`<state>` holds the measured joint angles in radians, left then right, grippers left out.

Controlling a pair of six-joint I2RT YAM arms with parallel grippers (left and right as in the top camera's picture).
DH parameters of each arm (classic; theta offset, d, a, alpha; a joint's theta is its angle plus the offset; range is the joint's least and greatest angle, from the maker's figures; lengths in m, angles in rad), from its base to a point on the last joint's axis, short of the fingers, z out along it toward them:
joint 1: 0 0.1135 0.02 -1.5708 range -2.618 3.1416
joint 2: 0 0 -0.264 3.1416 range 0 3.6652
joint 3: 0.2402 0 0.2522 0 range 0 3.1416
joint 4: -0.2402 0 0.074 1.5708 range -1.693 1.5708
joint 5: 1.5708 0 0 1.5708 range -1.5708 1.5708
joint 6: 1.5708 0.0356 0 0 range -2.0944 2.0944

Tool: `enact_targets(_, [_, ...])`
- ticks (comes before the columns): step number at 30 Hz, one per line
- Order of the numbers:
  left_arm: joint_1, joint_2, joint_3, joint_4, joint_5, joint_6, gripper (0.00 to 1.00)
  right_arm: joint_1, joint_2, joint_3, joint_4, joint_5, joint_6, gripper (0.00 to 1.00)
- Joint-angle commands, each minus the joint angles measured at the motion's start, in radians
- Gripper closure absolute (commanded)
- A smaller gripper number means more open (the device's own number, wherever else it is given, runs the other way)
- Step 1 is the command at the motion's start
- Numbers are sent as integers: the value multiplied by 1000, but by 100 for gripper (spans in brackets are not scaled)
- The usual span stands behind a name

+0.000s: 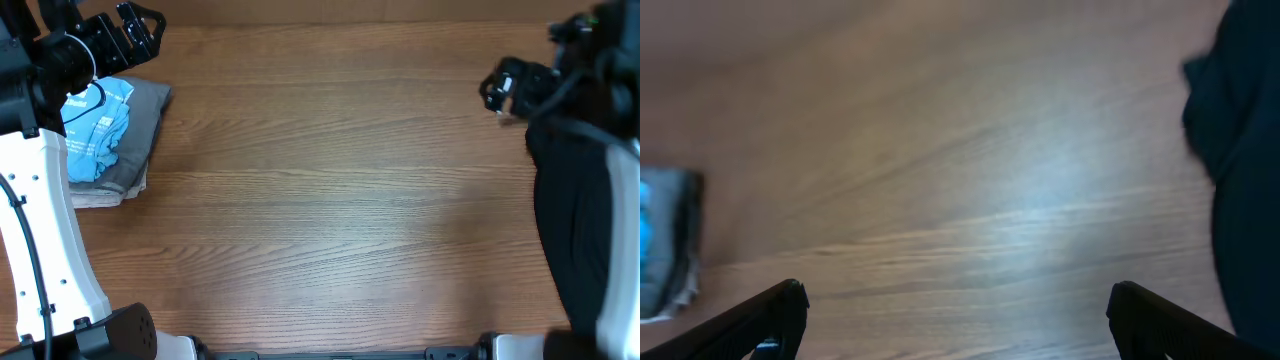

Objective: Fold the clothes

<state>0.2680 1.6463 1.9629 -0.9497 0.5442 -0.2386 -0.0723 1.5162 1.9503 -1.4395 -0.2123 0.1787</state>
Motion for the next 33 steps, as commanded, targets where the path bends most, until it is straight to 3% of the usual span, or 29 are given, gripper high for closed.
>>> enact_targets(1, [-3, 10, -2, 4, -5, -11, 0, -4, -140, 13, 1, 3, -8, 0])
enact_targets(17, [-3, 10, -2, 4, -5, -12, 0, 17, -690, 13, -24, 4, -8, 0])
enact_targets(26, [-2, 10, -2, 4, -5, -11, 0, 173, -893, 13, -106, 21, -8, 0])
enact_targets(33, [-2, 10, -2, 4, -5, -12, 0, 179, -962, 13, -161, 33, -8, 0])
